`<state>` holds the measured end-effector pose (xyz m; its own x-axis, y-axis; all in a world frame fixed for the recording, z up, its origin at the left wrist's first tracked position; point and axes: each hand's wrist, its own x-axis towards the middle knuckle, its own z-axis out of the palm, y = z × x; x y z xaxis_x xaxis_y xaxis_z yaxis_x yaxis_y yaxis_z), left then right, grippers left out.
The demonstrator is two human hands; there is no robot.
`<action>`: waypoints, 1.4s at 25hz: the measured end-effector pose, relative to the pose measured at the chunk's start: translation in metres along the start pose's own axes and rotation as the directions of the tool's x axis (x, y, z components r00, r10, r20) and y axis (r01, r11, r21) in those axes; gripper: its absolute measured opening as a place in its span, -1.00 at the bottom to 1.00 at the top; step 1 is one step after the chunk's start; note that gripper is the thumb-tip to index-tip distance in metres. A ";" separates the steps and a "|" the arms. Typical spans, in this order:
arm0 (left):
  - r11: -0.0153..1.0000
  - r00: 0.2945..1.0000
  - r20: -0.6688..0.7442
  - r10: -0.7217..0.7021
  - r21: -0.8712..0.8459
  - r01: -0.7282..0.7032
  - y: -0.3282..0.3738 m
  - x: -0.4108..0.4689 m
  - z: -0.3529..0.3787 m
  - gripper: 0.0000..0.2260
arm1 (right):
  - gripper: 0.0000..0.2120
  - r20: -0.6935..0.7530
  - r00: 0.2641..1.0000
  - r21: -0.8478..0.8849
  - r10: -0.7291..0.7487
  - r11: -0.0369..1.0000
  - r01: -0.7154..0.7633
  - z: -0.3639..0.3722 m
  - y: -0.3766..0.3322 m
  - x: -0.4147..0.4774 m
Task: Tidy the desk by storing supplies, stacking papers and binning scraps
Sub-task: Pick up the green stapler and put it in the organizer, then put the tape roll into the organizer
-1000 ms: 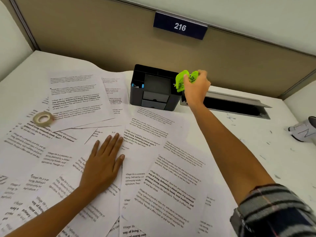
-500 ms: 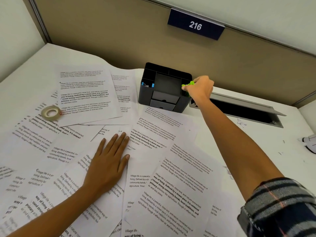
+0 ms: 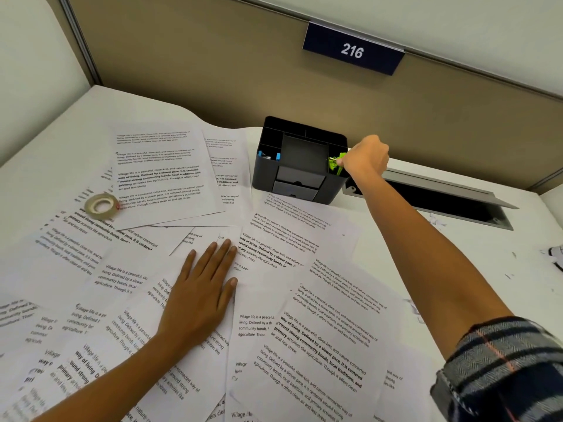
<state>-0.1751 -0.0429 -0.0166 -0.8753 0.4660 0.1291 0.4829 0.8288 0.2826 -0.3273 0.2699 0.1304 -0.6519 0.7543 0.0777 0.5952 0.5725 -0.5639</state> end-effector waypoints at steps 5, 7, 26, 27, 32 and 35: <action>1.000 1.000 -0.006 -0.001 0.002 0.001 -0.001 0.000 0.001 -0.50 | -0.70 0.015 0.998 0.004 0.065 0.998 -0.065 0.002 0.001 -0.004; 1.000 1.000 -0.010 0.001 -0.001 -0.001 -0.001 0.000 0.001 -0.50 | -0.63 0.010 0.996 0.013 0.083 0.996 -0.084 0.001 0.007 -0.004; 1.000 0.999 -0.033 0.000 -0.014 0.000 -0.001 -0.002 0.003 -0.50 | -0.92 -0.299 0.837 0.301 -0.458 0.787 0.538 0.022 0.036 -0.153; 1.000 0.999 -0.033 0.001 -0.014 -0.001 -0.001 -0.002 0.002 -0.50 | -0.89 -0.256 0.833 0.317 -0.491 0.772 0.552 0.026 0.040 -0.173; 1.000 1.000 -0.031 -0.003 -0.011 0.002 -0.002 -0.002 0.003 -0.49 | -0.61 0.030 0.843 0.231 -0.537 0.824 0.517 0.051 0.074 -0.242; 1.000 1.000 -0.015 0.002 -0.007 -0.002 -0.004 -0.001 0.004 -0.46 | -0.35 0.189 0.844 0.121 -0.502 0.865 0.487 0.068 0.089 -0.258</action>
<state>-0.1758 -0.0451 -0.0219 -0.8748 0.4627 0.1437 0.4843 0.8259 0.2888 -0.1383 0.1045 0.0044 -0.9378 0.2884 0.1932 0.1401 0.8237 -0.5494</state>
